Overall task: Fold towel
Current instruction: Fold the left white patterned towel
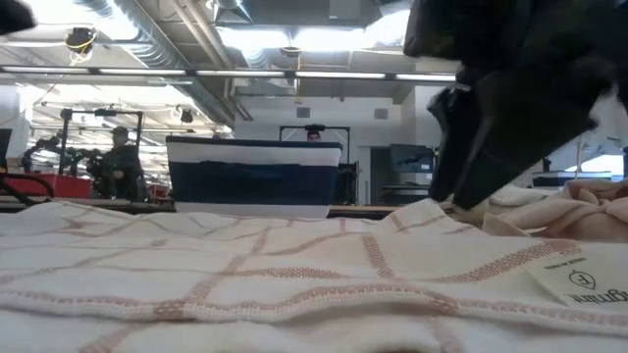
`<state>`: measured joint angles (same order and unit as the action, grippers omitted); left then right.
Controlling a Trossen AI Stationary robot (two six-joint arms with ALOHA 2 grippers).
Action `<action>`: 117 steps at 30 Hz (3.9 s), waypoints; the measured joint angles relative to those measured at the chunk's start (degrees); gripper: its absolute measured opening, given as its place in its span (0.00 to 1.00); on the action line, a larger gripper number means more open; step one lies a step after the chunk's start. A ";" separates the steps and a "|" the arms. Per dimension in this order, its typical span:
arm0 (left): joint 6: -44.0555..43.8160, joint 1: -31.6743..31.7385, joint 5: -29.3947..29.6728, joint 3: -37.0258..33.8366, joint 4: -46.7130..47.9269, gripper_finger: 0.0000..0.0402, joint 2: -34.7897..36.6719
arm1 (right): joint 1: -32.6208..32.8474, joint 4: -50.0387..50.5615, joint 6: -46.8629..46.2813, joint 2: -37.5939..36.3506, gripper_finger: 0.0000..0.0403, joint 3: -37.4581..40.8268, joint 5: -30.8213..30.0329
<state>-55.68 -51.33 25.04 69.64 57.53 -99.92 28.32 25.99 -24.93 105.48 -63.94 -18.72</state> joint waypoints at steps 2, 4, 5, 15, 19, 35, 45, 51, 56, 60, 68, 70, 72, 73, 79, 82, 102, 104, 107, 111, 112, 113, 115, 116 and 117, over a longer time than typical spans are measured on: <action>1.56 1.01 0.94 -1.44 -4.27 0.32 -0.29 | -1.23 0.98 -0.08 1.06 0.56 1.12 -1.20; 3.60 2.03 -0.54 -3.61 -10.26 0.32 -0.62 | -2.38 0.62 -0.21 1.85 0.56 1.95 -1.20; 4.62 2.51 -2.30 -4.79 -13.73 0.32 -0.78 | -2.81 0.47 -0.34 2.06 0.56 2.21 -1.24; 4.32 3.71 -16.48 -12.61 -21.65 0.32 -2.40 | -3.65 4.05 0.76 1.91 0.56 3.14 -4.78; 5.35 3.71 -16.72 -11.93 -22.20 0.32 -2.29 | -3.65 4.59 0.92 1.94 0.56 2.55 -4.65; 7.05 7.28 2.94 -2.68 -0.61 0.32 3.69 | -3.57 -0.73 7.43 -0.89 0.56 -0.72 6.21; -1.07 12.81 -2.24 -13.02 5.06 0.32 3.65 | -2.65 -13.18 4.22 -0.71 0.56 5.67 11.63; -6.52 12.60 -6.84 -16.58 7.47 0.32 4.04 | 1.21 -22.72 4.21 -0.09 0.56 5.43 12.61; -8.50 11.89 -17.06 -18.35 4.47 0.32 4.04 | 3.20 -23.58 2.81 2.54 0.56 5.46 12.85; -8.40 11.26 -20.92 -19.87 1.75 0.32 4.19 | 3.76 -22.94 1.11 4.58 0.56 5.34 13.33; -10.58 11.21 -23.53 -24.91 8.12 0.32 4.26 | 3.87 -18.31 -0.11 4.93 0.56 5.13 14.22; -10.18 11.21 -23.82 -24.61 8.37 0.32 4.31 | 3.87 -18.52 -0.13 4.99 0.56 5.18 13.89; -9.07 11.21 -24.11 -23.59 8.59 0.32 4.23 | 3.89 -19.36 -0.14 5.03 0.56 5.17 13.31; -8.04 11.19 -24.24 -22.72 7.94 0.32 4.20 | 3.89 -19.54 -0.18 5.05 0.56 4.78 13.04; -3.89 10.56 -23.29 -16.48 6.68 0.32 4.20 | 3.92 -17.99 0.99 5.60 0.56 0.48 12.04; -4.04 9.65 -22.70 -13.84 7.79 0.32 4.77 | 3.91 -14.89 2.76 5.51 0.56 -3.33 11.49; -11.99 -0.58 -21.62 -21.58 -7.69 0.32 7.62 | -7.51 6.06 9.18 5.01 0.56 -3.75 13.75; -12.68 -1.25 -22.78 -22.49 -9.34 0.32 7.92 | -7.44 6.19 8.17 4.88 0.56 -2.81 14.64; -13.72 -2.02 -24.38 -23.11 -10.58 0.32 7.99 | -6.71 6.29 6.34 4.86 0.56 -1.98 15.64; -13.07 -1.40 -25.20 -22.62 -10.48 0.32 8.07 | -6.60 6.34 5.50 4.88 0.56 -2.10 15.90; -12.89 -1.02 -25.56 -22.22 -10.23 0.32 8.08 | -6.60 6.55 5.36 4.49 0.56 -2.31 15.91; -12.79 -0.68 -25.64 -21.62 -10.00 0.32 8.19 | -6.60 6.48 5.22 4.28 0.56 -2.58 15.93; -12.42 -0.21 -25.50 -20.21 -9.86 0.32 9.35 | -6.57 7.34 5.20 3.48 0.56 -3.09 16.31; -12.15 -0.16 -24.55 -19.36 -9.76 0.32 10.23 | -6.50 7.88 5.21 3.06 0.56 -3.38 16.39; -11.63 -0.16 -23.29 -18.48 -9.83 0.32 10.91 | -6.48 7.81 5.18 2.33 0.56 -3.65 16.41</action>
<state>-67.31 -51.48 1.75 51.16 47.70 -89.01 21.83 33.81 -19.75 107.81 -67.59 -2.31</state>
